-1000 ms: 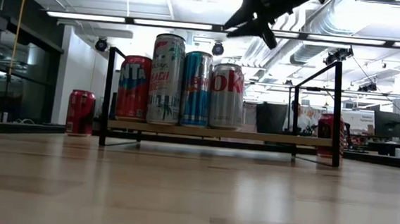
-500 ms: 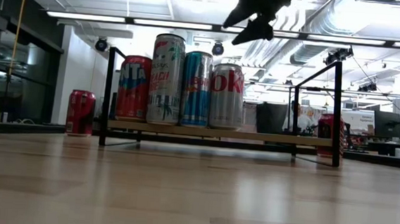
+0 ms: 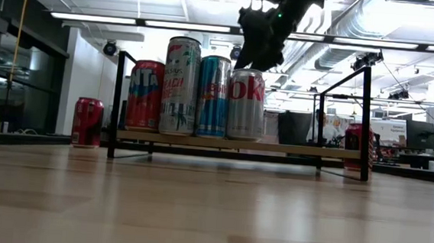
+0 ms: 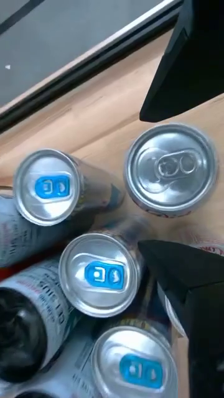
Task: Place canned beverage on shelf
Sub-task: Put the top red-silver soda can on the shelf aligned with the other red-silver soda can
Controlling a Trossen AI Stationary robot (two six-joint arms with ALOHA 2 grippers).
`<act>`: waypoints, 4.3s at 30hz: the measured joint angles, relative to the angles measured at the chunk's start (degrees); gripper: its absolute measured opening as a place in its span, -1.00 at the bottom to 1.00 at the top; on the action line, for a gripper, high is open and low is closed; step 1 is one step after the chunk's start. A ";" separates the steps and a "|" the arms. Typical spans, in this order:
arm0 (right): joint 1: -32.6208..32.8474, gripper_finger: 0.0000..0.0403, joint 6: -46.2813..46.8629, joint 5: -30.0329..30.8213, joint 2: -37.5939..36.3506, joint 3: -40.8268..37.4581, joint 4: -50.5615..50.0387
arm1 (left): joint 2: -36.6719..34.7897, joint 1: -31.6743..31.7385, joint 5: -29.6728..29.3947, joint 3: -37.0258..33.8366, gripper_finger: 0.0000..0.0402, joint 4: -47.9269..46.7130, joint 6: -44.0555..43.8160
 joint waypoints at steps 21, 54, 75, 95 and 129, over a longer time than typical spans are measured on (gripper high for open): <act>-0.23 0.55 1.49 2.67 2.20 -0.09 -1.22 | 0.00 0.00 0.00 0.00 0.41 0.00 0.07; -0.35 0.22 4.52 1.28 3.92 -0.09 -0.79 | -0.01 -0.01 0.01 0.00 0.41 0.02 0.07; -0.48 0.18 -11.28 -4.28 3.40 3.13 -7.48 | -0.01 0.00 0.02 0.00 0.41 0.02 0.08; -1.15 0.18 -28.32 -4.90 3.35 3.06 -8.46 | 0.00 0.00 0.02 0.00 0.41 0.00 -0.02; -1.09 0.35 -41.33 -5.11 3.49 3.06 -8.33 | 0.00 -0.02 0.02 -0.02 0.41 0.00 -0.09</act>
